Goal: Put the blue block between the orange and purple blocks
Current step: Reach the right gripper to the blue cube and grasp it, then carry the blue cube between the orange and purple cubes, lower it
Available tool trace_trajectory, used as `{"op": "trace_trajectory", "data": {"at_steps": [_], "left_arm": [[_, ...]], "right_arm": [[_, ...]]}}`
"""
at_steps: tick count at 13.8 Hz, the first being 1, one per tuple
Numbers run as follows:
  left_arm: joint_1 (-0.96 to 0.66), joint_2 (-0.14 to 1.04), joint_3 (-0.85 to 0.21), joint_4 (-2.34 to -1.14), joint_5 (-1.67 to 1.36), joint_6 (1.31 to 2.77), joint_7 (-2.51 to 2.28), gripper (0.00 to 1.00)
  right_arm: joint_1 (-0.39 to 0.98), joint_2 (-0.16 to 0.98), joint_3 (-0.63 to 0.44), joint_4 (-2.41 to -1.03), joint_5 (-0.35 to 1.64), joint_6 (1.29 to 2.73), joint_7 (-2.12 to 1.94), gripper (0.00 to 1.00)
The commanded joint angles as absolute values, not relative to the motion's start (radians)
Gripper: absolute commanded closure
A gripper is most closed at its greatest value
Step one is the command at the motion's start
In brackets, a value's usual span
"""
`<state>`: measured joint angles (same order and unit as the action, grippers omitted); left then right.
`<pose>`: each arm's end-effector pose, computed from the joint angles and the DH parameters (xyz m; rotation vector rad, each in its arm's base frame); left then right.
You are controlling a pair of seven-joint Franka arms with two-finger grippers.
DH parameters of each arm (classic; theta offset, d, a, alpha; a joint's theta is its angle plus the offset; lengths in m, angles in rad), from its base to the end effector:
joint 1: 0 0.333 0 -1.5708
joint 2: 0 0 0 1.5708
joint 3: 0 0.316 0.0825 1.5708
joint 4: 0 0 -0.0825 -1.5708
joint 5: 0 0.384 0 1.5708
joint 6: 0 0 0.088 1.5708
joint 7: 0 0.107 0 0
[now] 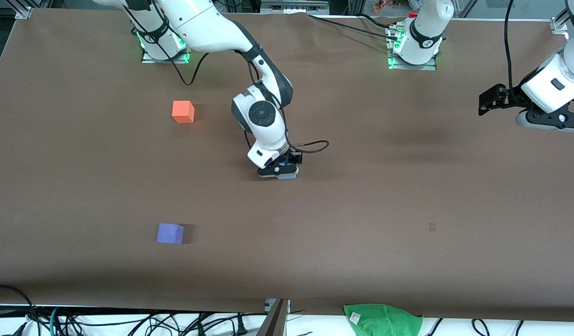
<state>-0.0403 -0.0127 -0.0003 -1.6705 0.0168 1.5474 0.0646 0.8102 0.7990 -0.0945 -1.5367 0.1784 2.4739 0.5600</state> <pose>0.5435 -0.0202 0.5828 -3.1170 0.1649 0.1728 0.5365 0.4807 0.1959 -3.0085 -0.0853 -0.1248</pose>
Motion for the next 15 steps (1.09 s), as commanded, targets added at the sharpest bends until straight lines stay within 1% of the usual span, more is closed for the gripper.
{"op": "trace_trajectory", "data": {"at_steps": [1,5,7,10,12,13,15], "left_arm": [[-0.040,-0.021,0.006,-1.677,-0.002,1.551,0.072,0.00],[-0.040,-0.020,0.006,-1.677,0.002,1.549,0.072,0.00],[-0.040,-0.020,0.006,-1.677,0.002,1.551,0.072,0.00],[-0.040,-0.018,0.006,-1.675,0.002,1.549,0.072,0.00],[-0.040,-0.018,0.003,-1.675,0.003,1.548,0.072,0.00],[-0.040,-0.018,0.003,-1.675,0.003,1.545,0.072,0.00],[-0.041,-0.018,0.003,-1.674,0.003,1.546,0.072,0.00]], "right_arm": [[0.714,0.729,-0.087,-1.535,0.179,2.348,0.441,1.00],[0.574,0.602,-0.090,-1.590,0.184,2.182,0.326,1.00],[0.510,0.520,-0.094,-1.687,0.184,2.166,0.226,1.00],[0.433,0.408,-0.149,-1.903,0.184,2.209,0.059,1.00],[0.426,0.361,-0.198,-2.044,0.186,2.307,0.015,1.00],[0.426,0.360,-0.202,-2.080,0.186,2.344,0.017,1.00],[0.426,0.373,-0.204,-2.103,0.236,2.394,0.017,1.00]]}}
